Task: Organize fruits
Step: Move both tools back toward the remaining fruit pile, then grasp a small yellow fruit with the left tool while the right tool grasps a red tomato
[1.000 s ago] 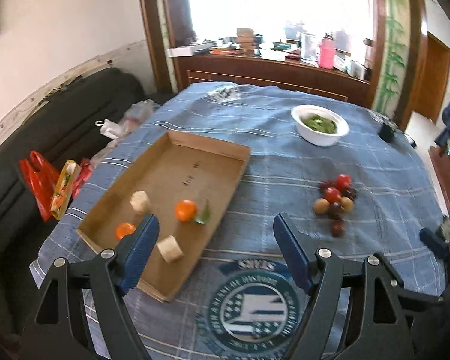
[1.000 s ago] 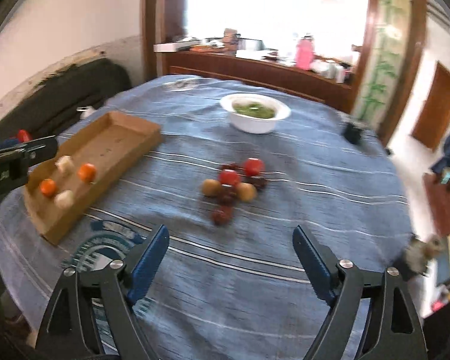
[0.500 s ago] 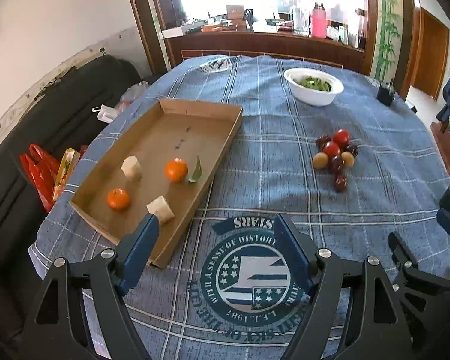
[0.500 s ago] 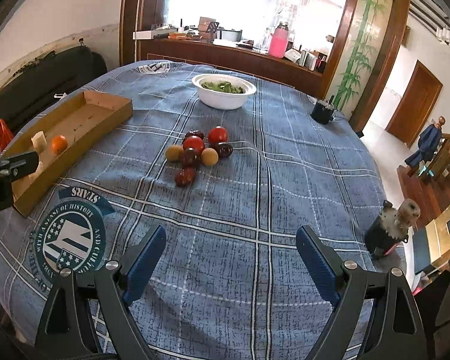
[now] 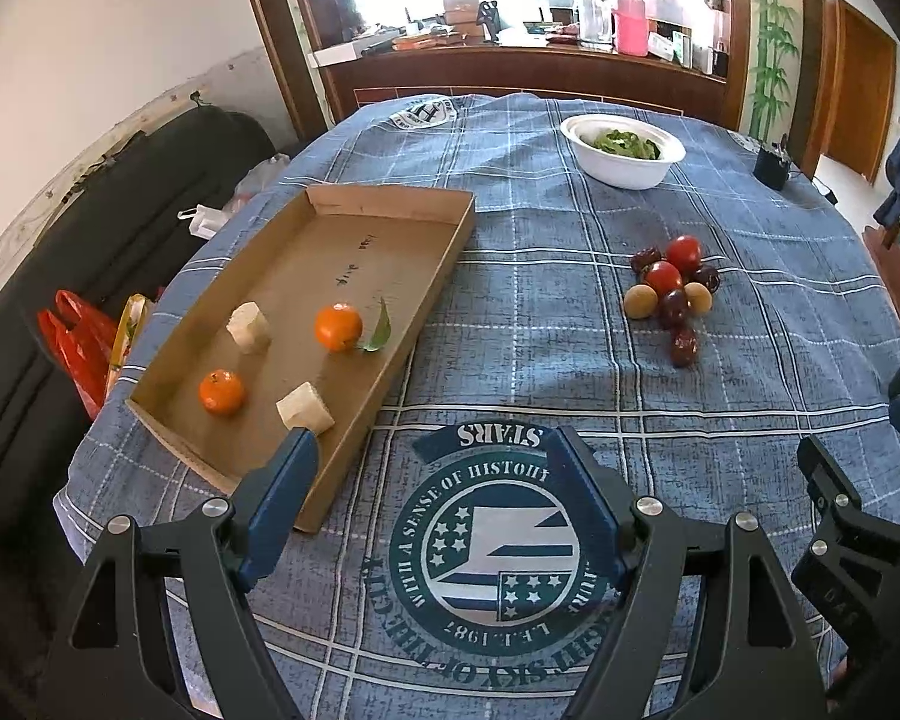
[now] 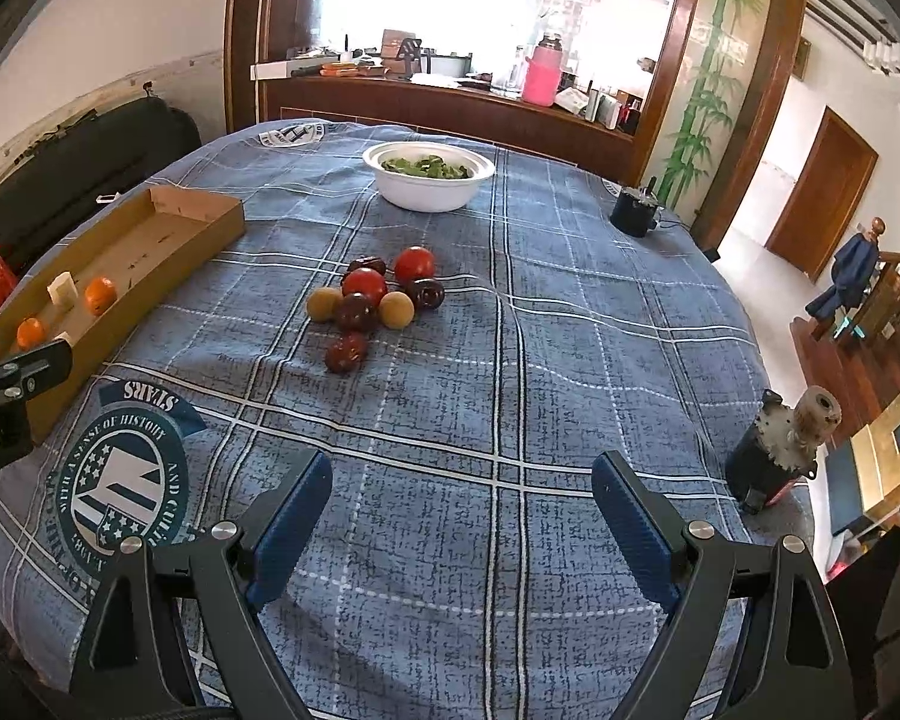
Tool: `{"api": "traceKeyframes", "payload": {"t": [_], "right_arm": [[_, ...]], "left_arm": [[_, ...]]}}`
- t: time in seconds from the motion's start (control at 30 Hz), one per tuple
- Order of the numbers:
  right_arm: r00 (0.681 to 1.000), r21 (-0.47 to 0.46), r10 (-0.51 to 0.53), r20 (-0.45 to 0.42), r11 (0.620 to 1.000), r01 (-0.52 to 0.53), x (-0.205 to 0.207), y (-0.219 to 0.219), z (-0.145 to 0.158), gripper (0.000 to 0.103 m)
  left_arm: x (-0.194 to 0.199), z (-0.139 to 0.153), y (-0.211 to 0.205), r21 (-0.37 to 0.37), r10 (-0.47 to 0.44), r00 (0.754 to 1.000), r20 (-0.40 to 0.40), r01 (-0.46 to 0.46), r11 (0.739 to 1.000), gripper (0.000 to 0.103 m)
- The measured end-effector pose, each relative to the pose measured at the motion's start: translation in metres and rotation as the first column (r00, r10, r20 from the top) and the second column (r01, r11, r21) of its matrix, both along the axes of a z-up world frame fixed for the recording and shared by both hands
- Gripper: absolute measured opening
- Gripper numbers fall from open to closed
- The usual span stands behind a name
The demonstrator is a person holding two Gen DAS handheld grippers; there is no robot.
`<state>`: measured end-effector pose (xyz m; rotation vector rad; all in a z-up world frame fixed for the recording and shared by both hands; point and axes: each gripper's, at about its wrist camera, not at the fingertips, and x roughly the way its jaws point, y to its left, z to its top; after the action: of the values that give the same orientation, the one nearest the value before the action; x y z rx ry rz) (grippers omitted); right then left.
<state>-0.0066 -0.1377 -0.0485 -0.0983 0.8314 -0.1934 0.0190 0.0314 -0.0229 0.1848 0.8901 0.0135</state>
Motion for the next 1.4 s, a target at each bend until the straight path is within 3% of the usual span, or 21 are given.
{"api": "traceKeyframes", "payload": {"t": [0.37, 0.67, 0.8, 0.87, 1.0, 1.13, 1.3, 1.4], "right_arm": [[1.000, 0.006, 0.000, -0.008, 1.000, 0.000, 0.007, -0.004, -0.004, 0.090], [0.997, 0.225, 0.071, 0.013, 0.972, -0.072, 0.029, -0.040, -0.006, 0.082], [0.997, 0.314, 0.079, 0.013, 0.946, -0.079, 0.056, -0.056, -0.008, 0.069], [0.996, 0.339, 0.086, 0.004, 0.937, -0.083, 0.068, -0.059, -0.010, 0.058], [0.996, 0.393, 0.092, -0.021, 0.916, -0.076, 0.104, -0.064, -0.020, 0.047], [0.996, 0.458, 0.083, -0.031, 0.887, -0.060, 0.142, -0.072, -0.023, 0.046], [0.992, 0.468, 0.113, -0.055, 0.881, -0.075, 0.180, -0.065, -0.028, 0.046], [0.989, 0.461, 0.122, -0.084, 0.885, -0.070, 0.194, -0.061, -0.037, 0.046]], "left_arm": [[0.008, -0.007, -0.006, -0.010, -0.020, 1.000, -0.019, 0.020, 1.000, 0.079], [0.040, -0.018, -0.038, -0.145, -0.174, 0.983, -0.064, 0.163, 0.976, 0.079], [0.058, -0.023, -0.054, -0.147, -0.200, 0.977, -0.069, 0.189, 0.971, 0.078], [0.072, -0.030, -0.060, -0.165, -0.215, 0.973, -0.087, 0.198, 0.966, 0.078], [0.094, -0.044, -0.066, -0.179, -0.221, 0.967, -0.128, 0.196, 0.964, 0.078], [0.113, -0.053, -0.070, -0.200, -0.228, 0.962, -0.148, 0.196, 0.960, 0.078], [0.128, -0.057, -0.077, -0.213, -0.254, 0.956, -0.149, 0.220, 0.952, 0.078], [0.136, -0.062, -0.084, -0.213, -0.273, 0.948, -0.160, 0.237, 0.948, 0.068]]}}
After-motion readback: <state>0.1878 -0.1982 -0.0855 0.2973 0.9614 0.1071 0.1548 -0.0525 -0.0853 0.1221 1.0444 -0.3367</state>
